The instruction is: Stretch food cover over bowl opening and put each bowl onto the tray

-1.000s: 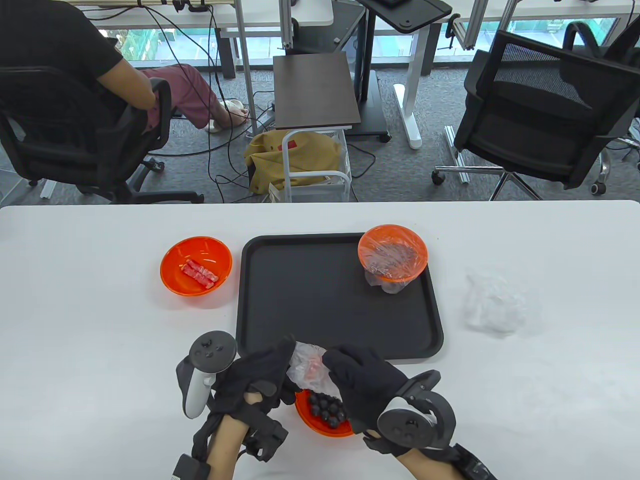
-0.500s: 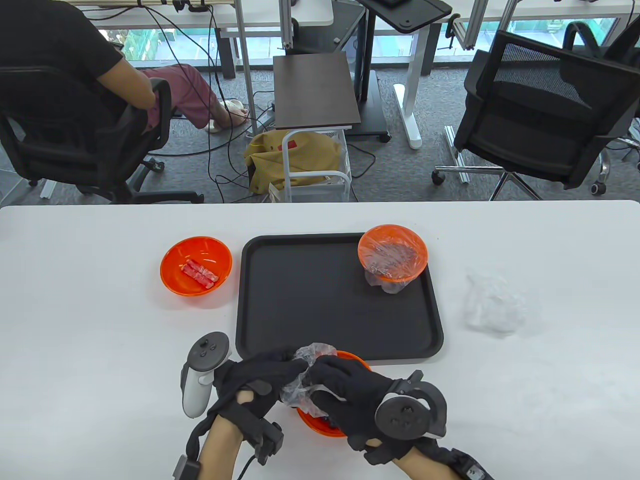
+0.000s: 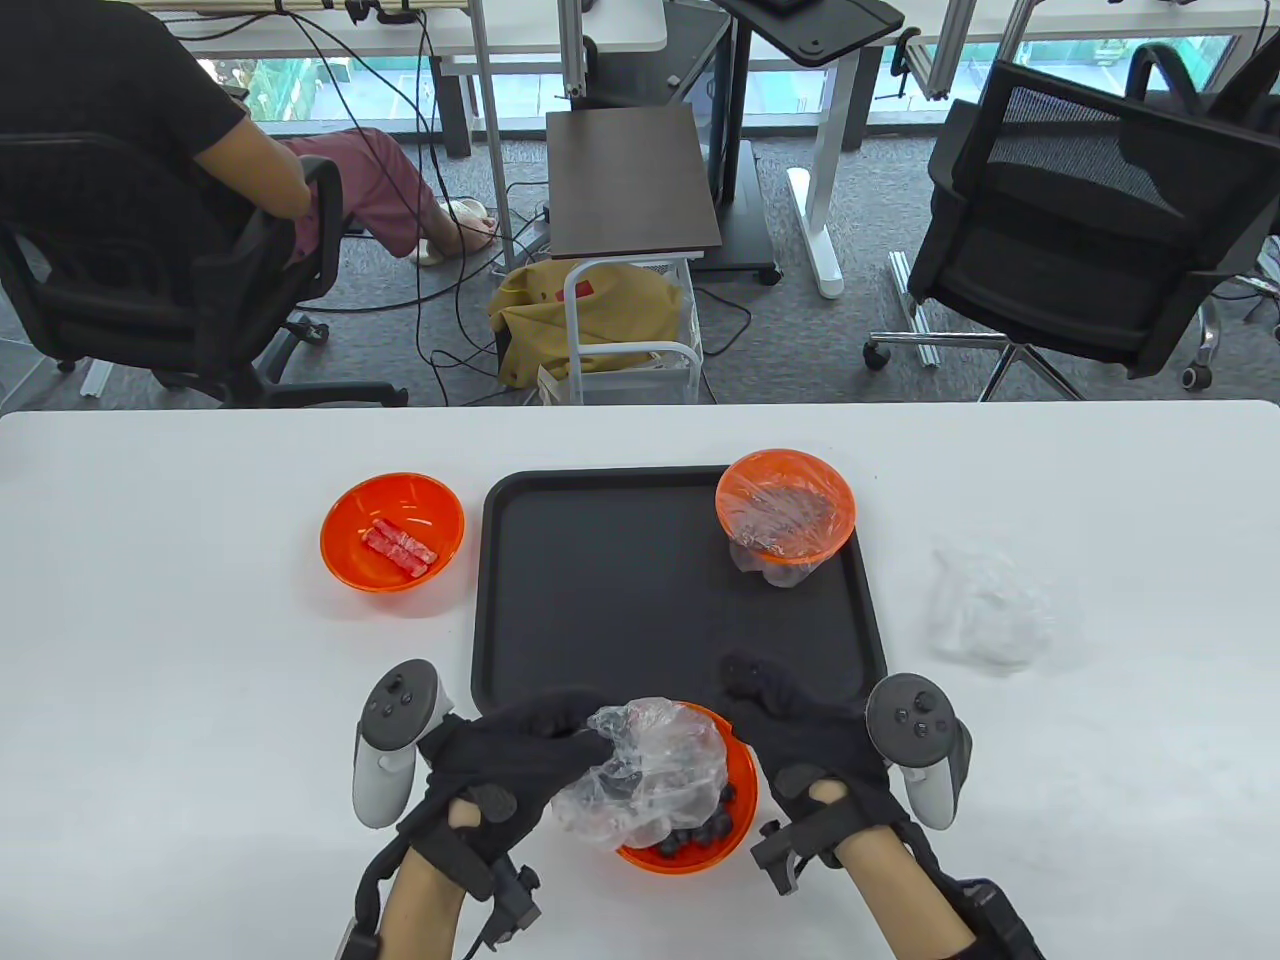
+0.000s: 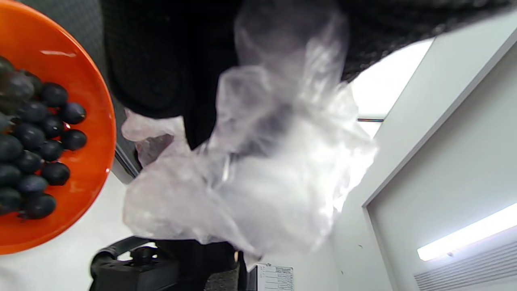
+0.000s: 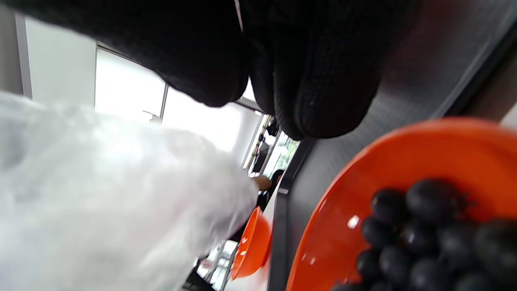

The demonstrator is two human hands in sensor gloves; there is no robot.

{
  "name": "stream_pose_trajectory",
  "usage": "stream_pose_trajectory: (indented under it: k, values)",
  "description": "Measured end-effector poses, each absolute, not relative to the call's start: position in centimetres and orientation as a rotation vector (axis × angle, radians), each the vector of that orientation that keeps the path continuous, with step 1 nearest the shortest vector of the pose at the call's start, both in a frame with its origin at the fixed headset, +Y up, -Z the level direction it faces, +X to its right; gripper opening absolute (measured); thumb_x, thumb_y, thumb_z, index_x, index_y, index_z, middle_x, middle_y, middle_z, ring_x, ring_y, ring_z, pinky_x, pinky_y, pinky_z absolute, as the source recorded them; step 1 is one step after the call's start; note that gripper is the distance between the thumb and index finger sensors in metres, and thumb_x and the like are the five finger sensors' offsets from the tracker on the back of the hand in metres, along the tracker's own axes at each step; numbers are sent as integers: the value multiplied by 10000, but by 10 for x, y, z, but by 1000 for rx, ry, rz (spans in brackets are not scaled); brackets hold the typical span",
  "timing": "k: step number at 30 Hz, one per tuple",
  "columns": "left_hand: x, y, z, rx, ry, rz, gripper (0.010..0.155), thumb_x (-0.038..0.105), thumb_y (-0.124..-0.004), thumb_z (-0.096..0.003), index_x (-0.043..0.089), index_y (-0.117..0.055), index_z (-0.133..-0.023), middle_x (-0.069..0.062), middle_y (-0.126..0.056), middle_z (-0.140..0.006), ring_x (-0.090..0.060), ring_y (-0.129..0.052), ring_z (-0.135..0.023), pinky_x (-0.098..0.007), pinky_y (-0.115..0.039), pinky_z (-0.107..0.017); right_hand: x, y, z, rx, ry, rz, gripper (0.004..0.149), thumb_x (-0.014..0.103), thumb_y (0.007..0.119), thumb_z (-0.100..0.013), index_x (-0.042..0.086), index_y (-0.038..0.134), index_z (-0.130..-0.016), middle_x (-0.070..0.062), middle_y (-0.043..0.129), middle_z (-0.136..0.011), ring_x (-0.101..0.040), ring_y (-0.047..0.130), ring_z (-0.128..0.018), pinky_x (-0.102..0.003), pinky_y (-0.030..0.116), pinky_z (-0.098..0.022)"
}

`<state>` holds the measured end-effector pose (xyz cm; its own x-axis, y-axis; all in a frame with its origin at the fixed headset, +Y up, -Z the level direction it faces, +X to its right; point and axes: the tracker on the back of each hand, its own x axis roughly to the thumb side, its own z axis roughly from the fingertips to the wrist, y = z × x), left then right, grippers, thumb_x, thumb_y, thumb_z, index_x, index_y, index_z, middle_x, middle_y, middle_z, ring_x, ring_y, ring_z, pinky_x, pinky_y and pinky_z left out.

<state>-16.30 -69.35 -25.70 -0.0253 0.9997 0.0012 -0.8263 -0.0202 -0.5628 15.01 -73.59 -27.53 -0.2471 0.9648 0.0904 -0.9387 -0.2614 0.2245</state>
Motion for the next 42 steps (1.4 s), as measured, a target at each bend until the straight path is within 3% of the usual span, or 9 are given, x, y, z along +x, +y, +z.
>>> stream_pose_trajectory:
  k: [5,10,17,24,28,31,34,37,42]
  values:
    - [-160,-698,-258,-414,-417,1501,414,414,-915,-490,314,-896,-891,73,-1124,-744,-223,-1168,-607,-415,-968,-474,122,-741,-269,463,376,1589,866,493,938,-466,89,555,-1130,-255,659,-1088,-494,842,-891,-446,859,-548]
    - [-152,-703,-257,-354,-346,1394,413,415,-915,-495,314,-890,-895,71,-1116,-755,-226,-1164,-618,-417,-966,-479,100,-734,-259,571,427,1576,967,542,913,-479,41,427,-1148,-272,605,-1098,-505,820,-910,-461,843,-558]
    - [-134,-699,-250,-281,-338,1226,450,445,-942,-481,316,-887,-909,59,-1099,-794,-243,-1149,-636,-438,-959,-493,102,-727,-255,484,239,1800,715,381,935,-470,32,691,-1044,-202,904,-924,-356,1102,-670,-344,985,-385]
    - [-132,-696,-246,-208,-323,1198,500,427,-972,-465,336,-866,-945,45,-1026,-908,-247,-1114,-714,-448,-948,-528,115,-719,-251,361,89,1854,603,329,927,-466,-10,811,-951,-193,1012,-800,-301,1186,-523,-306,1027,-270]
    - [-137,-694,-245,-108,-260,1122,519,424,-991,-443,342,-872,-941,41,-983,-904,-259,-1067,-720,-457,-926,-553,121,-717,-251,361,57,1856,490,320,924,-467,69,918,-888,-141,1077,-733,-262,1203,-480,-287,1031,-244]
    - [-132,-700,-247,-223,-278,1135,671,465,-975,-445,335,-724,-1054,0,-794,-1063,-315,-918,-873,-504,-828,-647,115,-719,-251,429,113,1754,468,322,919,-469,120,928,-892,-114,1078,-748,-256,1191,-509,-291,1024,-266]
    - [-129,-709,-249,-355,-333,1199,732,471,-872,-501,320,-549,-1141,-55,-601,-1225,-374,-743,-1086,-574,-711,-739,114,-719,-253,472,137,1747,468,313,889,-481,159,901,-923,-96,1046,-806,-269,1162,-576,-312,1010,-313]
    - [-124,-717,-251,-463,-395,1247,680,439,-808,-534,274,-547,-1140,-80,-694,-1199,-362,-786,-1094,-583,-721,-739,111,-722,-253,521,221,1689,488,288,857,-492,148,855,-960,-116,999,-866,-305,1123,-647,-349,993,-351]
    - [-124,-715,-249,-276,-317,1167,626,433,-865,-496,235,-707,-1068,-80,-919,-1052,-304,-1053,-880,-478,-923,-571,113,-722,-254,490,186,1728,500,280,862,-485,119,857,-959,-143,1013,-850,-305,1147,-608,-328,1008,-325]
